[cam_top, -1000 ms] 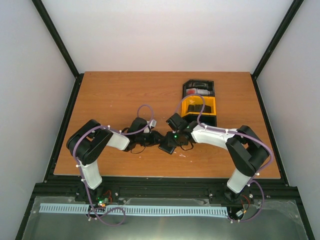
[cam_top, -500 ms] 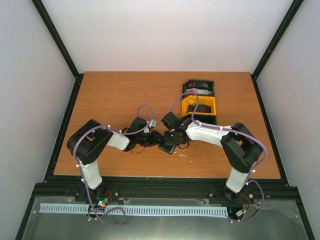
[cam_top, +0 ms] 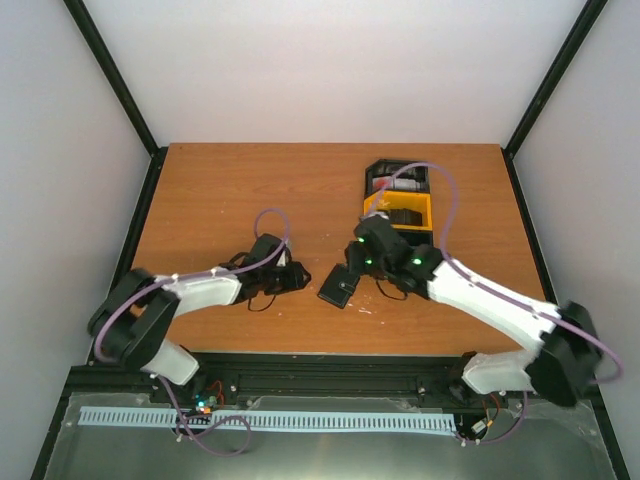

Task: Put the credit cards into the card holder
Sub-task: Close the card holder at the center of the board, then reset both arms

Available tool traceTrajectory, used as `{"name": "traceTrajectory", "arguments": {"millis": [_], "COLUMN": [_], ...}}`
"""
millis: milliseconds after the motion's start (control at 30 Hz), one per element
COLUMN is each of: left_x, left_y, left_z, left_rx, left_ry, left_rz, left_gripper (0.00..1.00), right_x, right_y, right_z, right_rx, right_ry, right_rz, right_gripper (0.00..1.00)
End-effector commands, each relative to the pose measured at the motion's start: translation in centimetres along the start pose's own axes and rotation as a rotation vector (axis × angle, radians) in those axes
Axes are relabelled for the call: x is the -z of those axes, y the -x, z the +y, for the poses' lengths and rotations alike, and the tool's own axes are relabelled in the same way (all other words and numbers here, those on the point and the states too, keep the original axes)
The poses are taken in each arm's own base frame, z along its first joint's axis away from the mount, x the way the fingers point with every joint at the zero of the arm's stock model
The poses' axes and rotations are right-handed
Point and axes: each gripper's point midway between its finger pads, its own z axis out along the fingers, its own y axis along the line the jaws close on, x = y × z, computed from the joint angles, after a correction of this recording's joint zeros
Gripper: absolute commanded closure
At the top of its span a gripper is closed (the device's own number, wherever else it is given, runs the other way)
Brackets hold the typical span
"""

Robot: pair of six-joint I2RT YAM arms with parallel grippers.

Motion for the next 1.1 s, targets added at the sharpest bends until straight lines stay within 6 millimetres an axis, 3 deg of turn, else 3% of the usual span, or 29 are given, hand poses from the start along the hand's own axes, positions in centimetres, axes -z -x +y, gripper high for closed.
{"name": "traceTrajectory", "arguments": {"millis": [0, 167, 300, 433, 533, 667, 800, 933, 1067], "left_x": [4.6, 11.7, 18.6, 25.0, 28.7, 32.2, 34.5, 35.8, 35.0], "left_y": [1.7, 4.7, 7.0, 8.5, 8.9, 8.4, 7.8, 7.4, 7.3], "left_z": [1.2, -2.1, -5.2, -6.8, -7.0, -6.7, -6.2, -5.6, -5.6], "left_rx": [-0.034, -0.089, -0.189, -0.234, -0.242, -0.254, -0.257, -0.237, -0.25], "left_ry": [0.151, 0.058, -0.023, -0.042, -0.038, -0.053, -0.067, -0.063, -0.062], "left_rz": [-0.119, -0.361, -0.574, -0.76, -0.866, -0.977, -1.054, -1.088, -1.062], "left_gripper": [0.48, 0.21, 0.01, 0.0, 0.0, 0.0, 0.0, 0.0, 0.0], "right_x": [5.0, 11.9, 18.1, 23.7, 26.7, 29.0, 29.8, 29.9, 29.3], "right_y": [1.0, 1.2, 1.8, 2.4, 2.6, 2.8, 2.8, 2.7, 2.6], "right_z": [-4.3, -9.8, -12.9, -15.0, -16.0, -16.8, -17.2, -17.3, -17.1], "right_rx": [-0.035, -0.065, -0.098, -0.148, -0.167, -0.173, -0.169, -0.169, -0.14], "right_ry": [-0.129, -0.272, -0.323, -0.314, -0.312, -0.32, -0.335, -0.333, -0.328], "right_rz": [-0.159, -0.332, -0.487, -0.64, -0.715, -0.77, -0.781, -0.788, -0.776], "right_gripper": [0.59, 0.42, 0.3, 0.19, 0.11, 0.04, 0.0, 0.0, 0.0]}}
